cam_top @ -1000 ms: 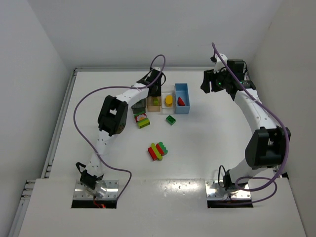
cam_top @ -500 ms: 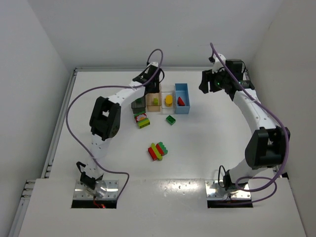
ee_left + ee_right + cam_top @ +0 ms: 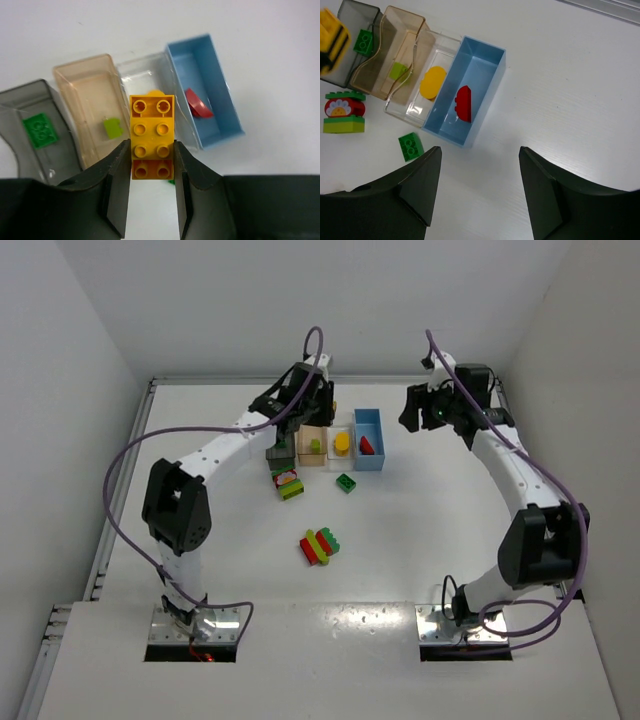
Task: Sort the legos into containers by color
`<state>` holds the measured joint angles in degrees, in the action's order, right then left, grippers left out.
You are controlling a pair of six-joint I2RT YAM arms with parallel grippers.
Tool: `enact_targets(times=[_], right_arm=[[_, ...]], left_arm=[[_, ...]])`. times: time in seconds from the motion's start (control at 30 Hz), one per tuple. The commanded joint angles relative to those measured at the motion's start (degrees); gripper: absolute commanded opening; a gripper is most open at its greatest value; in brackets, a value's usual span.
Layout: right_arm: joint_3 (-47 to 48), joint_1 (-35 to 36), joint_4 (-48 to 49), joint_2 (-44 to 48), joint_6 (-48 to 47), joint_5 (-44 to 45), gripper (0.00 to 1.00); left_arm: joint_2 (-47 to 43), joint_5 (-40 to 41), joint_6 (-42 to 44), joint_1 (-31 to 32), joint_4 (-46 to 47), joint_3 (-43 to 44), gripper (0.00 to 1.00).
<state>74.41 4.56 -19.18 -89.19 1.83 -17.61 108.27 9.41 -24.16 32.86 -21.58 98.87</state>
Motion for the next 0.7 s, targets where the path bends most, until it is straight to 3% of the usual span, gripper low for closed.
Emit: enact_targets(times=[0.0, 0.4, 0.5, 0.53, 0.63, 0.67], right_arm=[[-0.4, -0.9, 2.6, 2.7, 2.8, -1.4, 0.64], [-5.2, -3.8, 2.0, 8.1, 3.4, -1.4, 0.64], [-5.2, -4.3, 1.4, 8.6, 3.4, -1.4, 0.64], [-5.2, -4.3, 1.4, 8.6, 2.8, -1.4, 0.64], [-5.2, -4.8, 1.4, 8.6, 2.8, -1.4, 0.65], [-5.2, -4.8, 1.4, 8.6, 2.8, -1.4, 0.65]], left_arm=[[-1.1, -11.1, 2.2, 1.0, 1.8, -3.5, 0.12], [12.7, -15.2, 1.6, 1.0, 1.8, 4.7, 0.2], [15.3, -14.3, 1.0, 1.0, 1.8, 6.5, 0.28], [15.3, -13.8, 1.0, 1.0, 1.8, 7.2, 0.37], [16.7, -13.3, 1.0, 1.0, 1.8, 8.0, 0.46], [16.7, -12.8, 1.0, 1.0, 1.8, 8.0, 0.58]])
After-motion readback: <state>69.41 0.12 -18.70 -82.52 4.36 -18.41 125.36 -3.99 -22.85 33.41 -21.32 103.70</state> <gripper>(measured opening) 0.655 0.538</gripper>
